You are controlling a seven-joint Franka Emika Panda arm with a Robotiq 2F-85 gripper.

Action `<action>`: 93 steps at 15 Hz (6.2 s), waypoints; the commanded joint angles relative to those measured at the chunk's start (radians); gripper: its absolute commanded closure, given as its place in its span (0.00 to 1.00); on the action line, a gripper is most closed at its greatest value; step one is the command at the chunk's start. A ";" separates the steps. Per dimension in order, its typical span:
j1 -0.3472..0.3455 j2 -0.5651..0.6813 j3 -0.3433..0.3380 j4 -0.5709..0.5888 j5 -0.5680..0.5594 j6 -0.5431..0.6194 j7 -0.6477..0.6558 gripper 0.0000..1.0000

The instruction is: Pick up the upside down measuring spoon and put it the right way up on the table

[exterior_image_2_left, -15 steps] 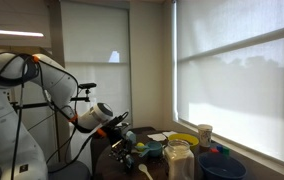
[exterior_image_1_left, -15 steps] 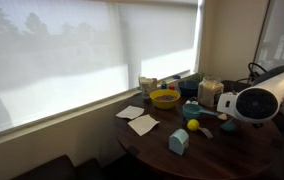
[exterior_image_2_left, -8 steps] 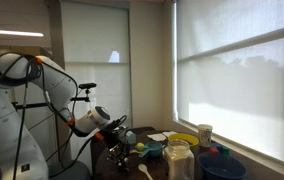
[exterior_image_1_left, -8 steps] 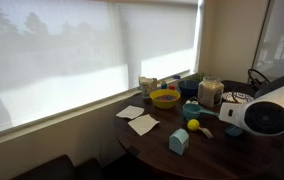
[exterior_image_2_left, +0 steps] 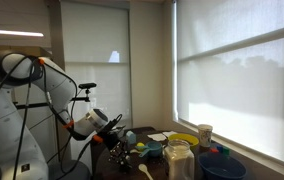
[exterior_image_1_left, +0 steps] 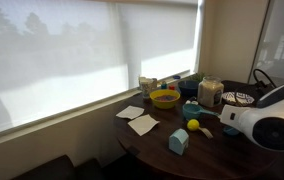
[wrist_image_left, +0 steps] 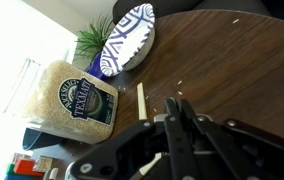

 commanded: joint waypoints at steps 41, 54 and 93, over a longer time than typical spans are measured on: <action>0.082 0.231 0.068 0.262 -0.058 -0.210 0.116 0.00; 0.069 0.075 -0.001 0.327 0.119 0.082 0.041 0.00; -0.066 -0.174 -0.081 0.341 0.815 0.293 0.046 0.00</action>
